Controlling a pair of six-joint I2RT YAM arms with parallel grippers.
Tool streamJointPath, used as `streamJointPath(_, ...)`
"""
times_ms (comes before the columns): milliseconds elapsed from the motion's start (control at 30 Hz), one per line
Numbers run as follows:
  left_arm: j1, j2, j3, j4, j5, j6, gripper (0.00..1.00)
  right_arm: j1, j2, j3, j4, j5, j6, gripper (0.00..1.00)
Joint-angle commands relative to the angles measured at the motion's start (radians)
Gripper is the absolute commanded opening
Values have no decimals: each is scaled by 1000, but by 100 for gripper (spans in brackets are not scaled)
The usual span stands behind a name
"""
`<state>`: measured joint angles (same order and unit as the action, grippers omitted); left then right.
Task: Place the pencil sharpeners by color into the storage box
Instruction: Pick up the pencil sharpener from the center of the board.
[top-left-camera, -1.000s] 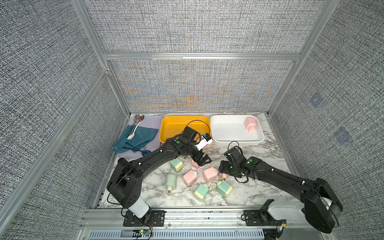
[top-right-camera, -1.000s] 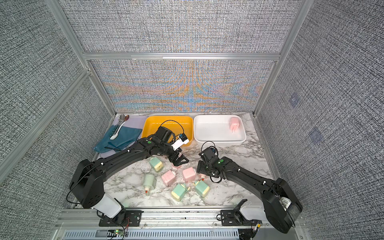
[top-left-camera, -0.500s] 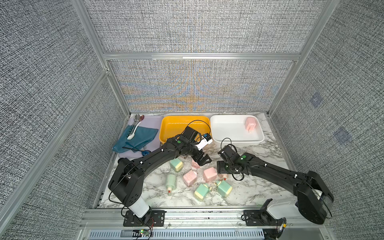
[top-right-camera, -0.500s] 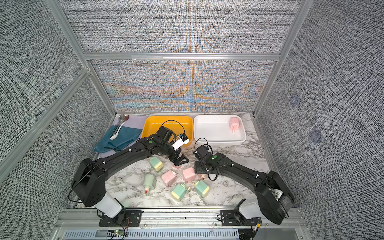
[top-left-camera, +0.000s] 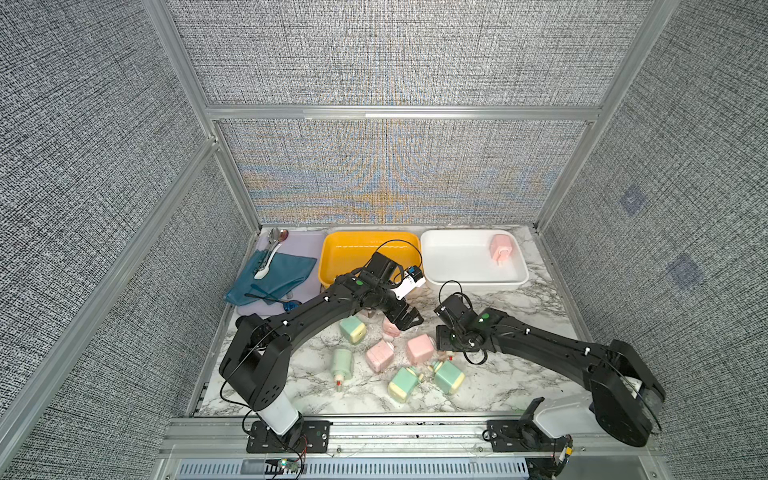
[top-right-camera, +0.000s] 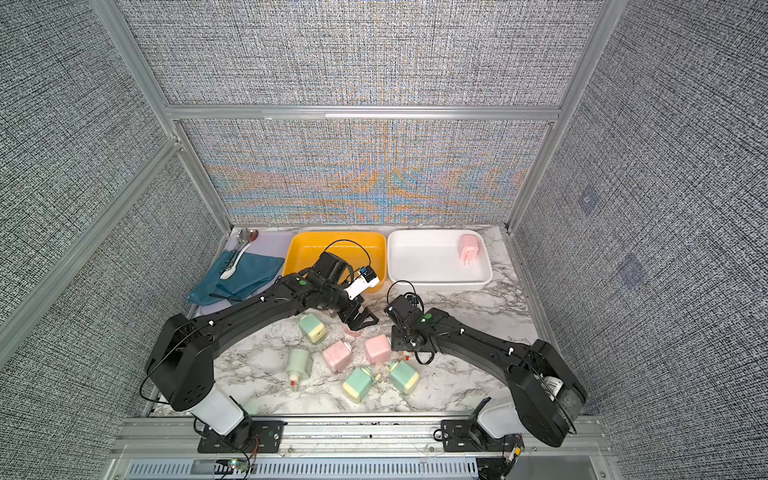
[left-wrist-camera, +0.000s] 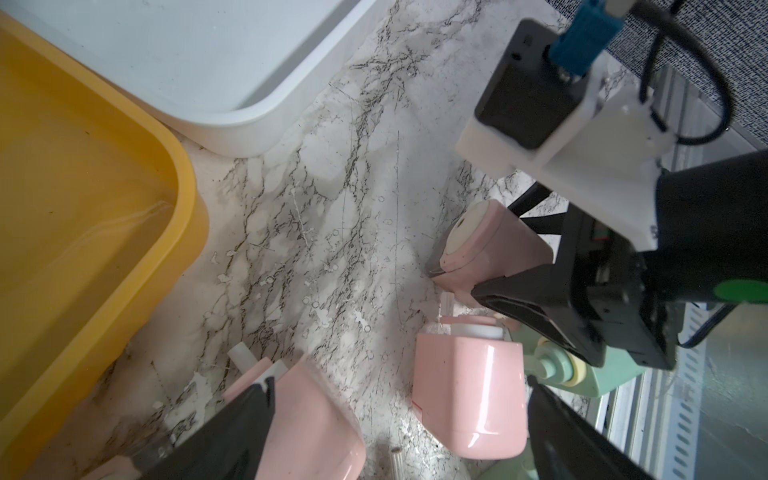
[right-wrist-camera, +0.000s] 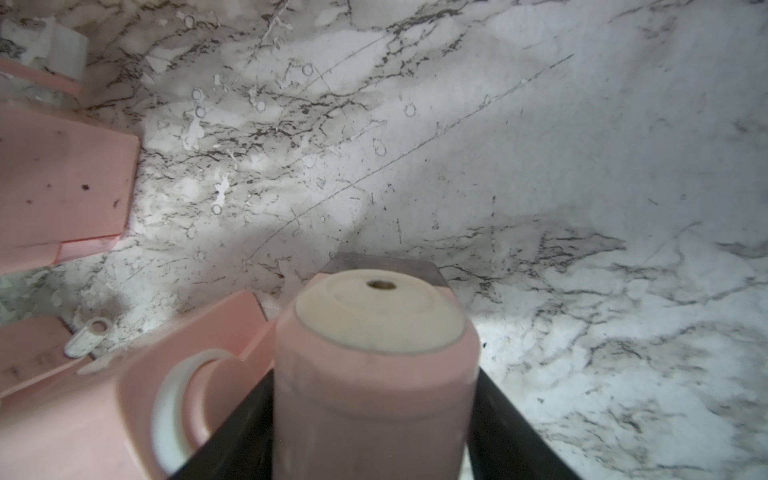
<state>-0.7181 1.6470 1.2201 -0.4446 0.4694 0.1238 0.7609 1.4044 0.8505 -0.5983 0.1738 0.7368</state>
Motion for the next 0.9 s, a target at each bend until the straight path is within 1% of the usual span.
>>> streamJointPath(0,1,-1,7,-7,-8,4,99,1,-11,8,0,8,-8,57)
streamJointPath(67,1,1,10,-8,-9,4,99,-4,-20,8,6,5,-16,49)
streamJointPath(233,1,7,20,-13,-3,4,99,-33,-43,-2,22,-10,-42,25)
streamJointPath(367,0,12,30,-18,-4,6,99,-53,-65,-1,25,-10,-65,14)
streamJointPath(433,0,16,34,-20,-3,5,99,-64,-72,1,25,-8,-80,2)
streamJointPath(467,1,19,37,-19,-2,5,99,-69,-74,2,25,-9,-86,0)
streamJointPath(700,0,55,68,8,16,-39,100,-128,-122,13,44,21,-161,0)
streamJointPath(867,0,102,115,36,-35,-118,99,-211,-180,15,151,4,-269,0)
